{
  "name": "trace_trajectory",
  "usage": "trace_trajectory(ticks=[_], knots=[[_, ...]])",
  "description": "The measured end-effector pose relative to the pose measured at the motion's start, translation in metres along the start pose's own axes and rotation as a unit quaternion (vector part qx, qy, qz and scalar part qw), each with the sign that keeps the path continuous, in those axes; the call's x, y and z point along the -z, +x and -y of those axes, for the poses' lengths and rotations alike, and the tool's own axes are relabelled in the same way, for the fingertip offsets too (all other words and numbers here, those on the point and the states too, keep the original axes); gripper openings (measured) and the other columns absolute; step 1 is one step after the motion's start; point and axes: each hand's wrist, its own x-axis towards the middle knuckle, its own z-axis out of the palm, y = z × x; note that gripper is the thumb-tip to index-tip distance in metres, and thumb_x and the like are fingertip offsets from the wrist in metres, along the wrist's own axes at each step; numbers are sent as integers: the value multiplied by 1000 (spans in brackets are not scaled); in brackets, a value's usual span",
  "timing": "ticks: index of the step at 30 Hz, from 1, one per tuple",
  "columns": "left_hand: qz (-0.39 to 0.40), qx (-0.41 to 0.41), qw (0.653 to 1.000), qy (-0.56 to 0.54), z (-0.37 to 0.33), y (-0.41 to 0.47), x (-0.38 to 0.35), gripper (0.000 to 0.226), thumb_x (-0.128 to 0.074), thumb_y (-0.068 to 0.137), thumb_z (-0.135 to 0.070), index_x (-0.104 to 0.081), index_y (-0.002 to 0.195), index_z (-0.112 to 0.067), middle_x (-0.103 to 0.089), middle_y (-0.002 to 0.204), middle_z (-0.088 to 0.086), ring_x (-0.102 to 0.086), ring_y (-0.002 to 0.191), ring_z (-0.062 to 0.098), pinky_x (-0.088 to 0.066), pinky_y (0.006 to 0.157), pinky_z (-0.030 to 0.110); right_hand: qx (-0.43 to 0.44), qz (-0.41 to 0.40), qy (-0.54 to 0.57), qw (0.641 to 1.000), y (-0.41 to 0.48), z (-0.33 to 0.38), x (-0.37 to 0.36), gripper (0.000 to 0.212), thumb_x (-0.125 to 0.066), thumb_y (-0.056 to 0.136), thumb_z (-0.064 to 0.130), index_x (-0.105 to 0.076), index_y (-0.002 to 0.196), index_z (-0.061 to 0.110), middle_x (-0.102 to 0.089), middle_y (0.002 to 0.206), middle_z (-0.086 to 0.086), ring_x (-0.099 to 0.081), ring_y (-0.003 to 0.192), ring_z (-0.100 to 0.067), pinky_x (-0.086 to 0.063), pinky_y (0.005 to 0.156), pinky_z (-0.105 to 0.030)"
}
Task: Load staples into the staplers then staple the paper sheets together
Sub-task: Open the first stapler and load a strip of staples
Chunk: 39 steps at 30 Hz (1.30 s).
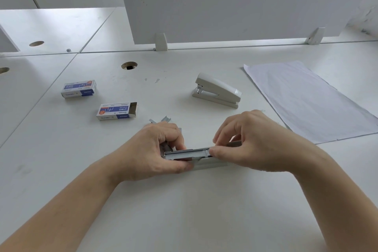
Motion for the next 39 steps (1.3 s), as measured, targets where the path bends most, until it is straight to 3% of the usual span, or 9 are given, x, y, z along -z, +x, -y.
trace_trajectory(ticks=[7, 11, 16, 20, 23, 27, 30, 33, 39], knots=[[-2, -2, 1000, 5, 0, 0, 0, 27, -86, 67, -28, -59, 64, -28, -58, 73, 0, -50, 72, 17, -41, 63, 25, -34, 1, 13, 999, 0, 5, -2, 17, -75, 79, 40, -79, 74, 24, -74, 90, 18, -67, 82, 4, -57, 76, -28], [0, -2, 1000, 0, 0, 0, 0, 27, -85, 68, -28, -58, 64, -28, -56, 72, 1, -49, 72, 15, -40, 63, 22, -57, -44, 78, 994, 3, 0, 7, 18, -71, 79, 45, -79, 78, 29, -76, 88, 12, -72, 75, -16, -60, 77, -43], [2, -4, 1000, 2, 1, 0, 1, 26, -84, 67, -34, -59, 65, -29, -57, 74, 2, -50, 73, 17, -42, 65, 27, -88, -57, -79, 991, 11, -14, 2, 22, -64, 87, 49, -77, 80, 32, -74, 85, 6, -57, 59, -4, -51, 61, -29], [-2, 1, 1000, 3, 2, -1, 1, 27, -85, 66, -34, -59, 66, -29, -57, 74, 1, -50, 72, 14, -41, 65, 25, -98, -33, -100, 990, 8, -19, 10, 45, -54, 90, 60, -73, 80, 20, -70, 76, -4, -64, 74, -22, -54, 71, -42], [-10, 7, 1000, 6, 4, -1, 1, 29, -86, 66, -34, -57, 65, -31, -56, 74, -4, -47, 70, 9, -39, 63, 19, -145, 56, -55, 986, -4, -21, 33, 40, -70, 69, 72, -70, 96, 42, -68, 90, 17, -63, 81, 4, -54, 72, -25], [-24, 13, 1000, 3, 6, 0, 1, 29, -79, 62, -48, -60, 70, -29, -57, 79, -7, -49, 72, 8, -40, 63, 17, -159, 109, -28, 981, -14, -30, 50, 29, -85, 69, 34, -71, 92, 45, -73, 91, 12, -57, 53, 5, -42, 48, -11], [-30, 16, 999, -1, 7, 0, 0, 27, -80, 62, -46, -61, 69, -29, -59, 79, -5, -51, 72, 10, -41, 64, 17, -121, 49, 7, 991, -14, -35, 57, 27, -86, 69, 36, -74, 90, 47, -76, 84, 11, -61, 58, 0, -51, 55, -20], [-37, 10, 999, 2, 5, 2, -1, 27, -85, 65, -36, -58, 63, -32, -57, 75, -4, -50, 72, 9, -37, 62, 12, -58, 5, 104, 993, -13, -37, 59, 41, -88, 61, 46, -75, 99, 38, -78, 88, -1, -71, 83, -34, -59, 81, -53], [-47, 5, 999, -2, 5, 2, -5, 22, -83, 66, -42, -64, 66, -31, -59, 75, -2, -53, 75, 16, -41, 64, 19, 58, -75, 284, 954, 2, -17, 32, 44, -89, 57, 41, -75, 97, 29, -75, 86, -3, -68, 79, -25, -57, 81, -49]])
